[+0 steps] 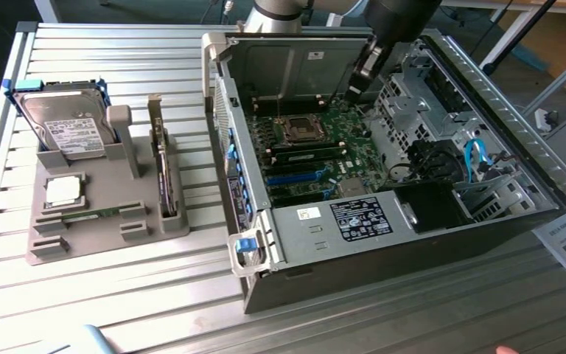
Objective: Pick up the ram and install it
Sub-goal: 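Press down the ram until it locks into place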
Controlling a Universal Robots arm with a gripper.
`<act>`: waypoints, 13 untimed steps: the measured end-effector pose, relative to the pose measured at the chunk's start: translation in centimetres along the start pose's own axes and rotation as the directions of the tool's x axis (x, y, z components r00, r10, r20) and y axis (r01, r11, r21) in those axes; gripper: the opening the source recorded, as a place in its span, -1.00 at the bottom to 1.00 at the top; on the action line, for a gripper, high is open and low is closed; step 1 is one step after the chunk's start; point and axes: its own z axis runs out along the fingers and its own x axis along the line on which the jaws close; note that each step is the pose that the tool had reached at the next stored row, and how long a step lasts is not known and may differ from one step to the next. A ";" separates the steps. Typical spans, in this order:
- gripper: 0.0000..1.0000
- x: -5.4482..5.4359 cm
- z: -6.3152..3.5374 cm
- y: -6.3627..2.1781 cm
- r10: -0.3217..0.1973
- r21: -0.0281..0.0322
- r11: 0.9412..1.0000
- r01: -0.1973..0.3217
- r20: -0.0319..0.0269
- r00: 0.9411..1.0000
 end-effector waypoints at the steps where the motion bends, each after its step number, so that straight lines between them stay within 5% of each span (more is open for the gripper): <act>1: -0.80 0.0 0.00 0.00 0.033 0.000 0.999 -0.033 0.001 0.999; 8: -0.80 0.0 0.00 0.00 0.179 0.000 0.984 -0.179 0.007 0.984; 10: -0.80 0.0 0.00 0.00 0.231 0.000 0.973 -0.231 0.009 0.973; 12: -0.80 0.0 0.00 0.00 0.308 -0.001 0.951 -0.308 0.012 0.951; 13: -0.80 0.0 0.00 0.00 0.326 -0.001 0.945 -0.326 0.013 0.945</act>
